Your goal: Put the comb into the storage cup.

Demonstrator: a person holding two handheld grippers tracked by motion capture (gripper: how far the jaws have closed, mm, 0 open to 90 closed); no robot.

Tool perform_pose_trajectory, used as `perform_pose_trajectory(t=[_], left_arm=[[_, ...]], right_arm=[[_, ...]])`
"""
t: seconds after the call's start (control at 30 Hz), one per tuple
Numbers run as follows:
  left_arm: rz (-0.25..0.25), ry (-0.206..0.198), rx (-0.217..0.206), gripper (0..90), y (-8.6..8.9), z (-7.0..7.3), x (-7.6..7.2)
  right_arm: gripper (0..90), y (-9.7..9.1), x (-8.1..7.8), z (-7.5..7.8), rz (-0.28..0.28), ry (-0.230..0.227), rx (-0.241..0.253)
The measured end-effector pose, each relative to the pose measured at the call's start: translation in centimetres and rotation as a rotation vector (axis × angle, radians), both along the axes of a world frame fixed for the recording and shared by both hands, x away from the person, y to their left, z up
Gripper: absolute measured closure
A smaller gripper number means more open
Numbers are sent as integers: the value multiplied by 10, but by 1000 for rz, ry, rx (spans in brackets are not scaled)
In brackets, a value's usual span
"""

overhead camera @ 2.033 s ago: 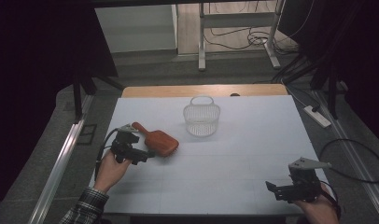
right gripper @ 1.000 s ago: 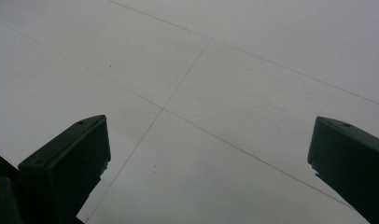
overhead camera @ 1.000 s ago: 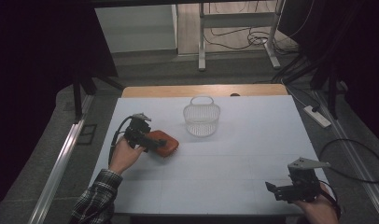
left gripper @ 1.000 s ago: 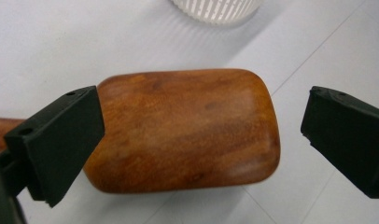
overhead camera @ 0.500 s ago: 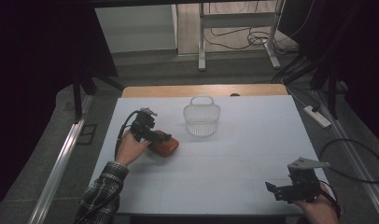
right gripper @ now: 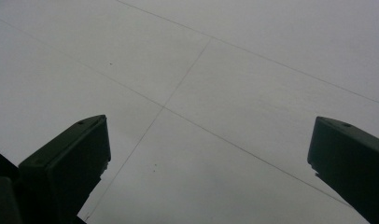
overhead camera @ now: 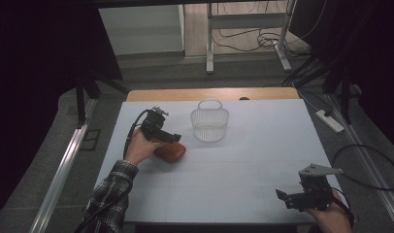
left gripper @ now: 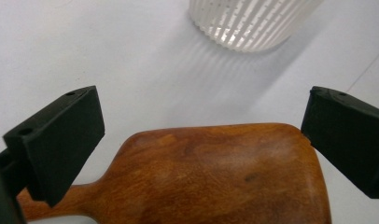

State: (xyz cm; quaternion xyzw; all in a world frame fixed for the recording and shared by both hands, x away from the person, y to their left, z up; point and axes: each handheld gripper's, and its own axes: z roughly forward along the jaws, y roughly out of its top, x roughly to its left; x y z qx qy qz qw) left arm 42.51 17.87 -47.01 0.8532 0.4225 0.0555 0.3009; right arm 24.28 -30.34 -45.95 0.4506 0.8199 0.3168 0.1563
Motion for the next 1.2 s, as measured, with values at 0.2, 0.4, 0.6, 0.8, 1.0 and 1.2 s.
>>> perform_pose_trajectory(t=[0.2, 0.4, 0.6, 0.8, 1.0, 1.2], left_arm=[[1, 10, 0, 107, 3, 0, 7], [9, 8, 24, 374, 3, 4, 11], [12, -11, 65, 636, 1, 4, 13], [18, 7, 96, 810, 4, 4, 17], [58, 7, 108, 889, 13, 0, 19], [88, 27, 122, 889, 23, -10, 21]], right_arm=[[0, 1, 0, 0, 5, 2, -3], [1, 1, 0, -1, 3, 4, -9], [9, 2, 0, -1, 13, 2, -20], [12, 2, 0, -1, 11, 3, -21], [14, 2, 0, -1, 13, 4, -24], [20, 3, 1, -1, 6, 8, -32]])
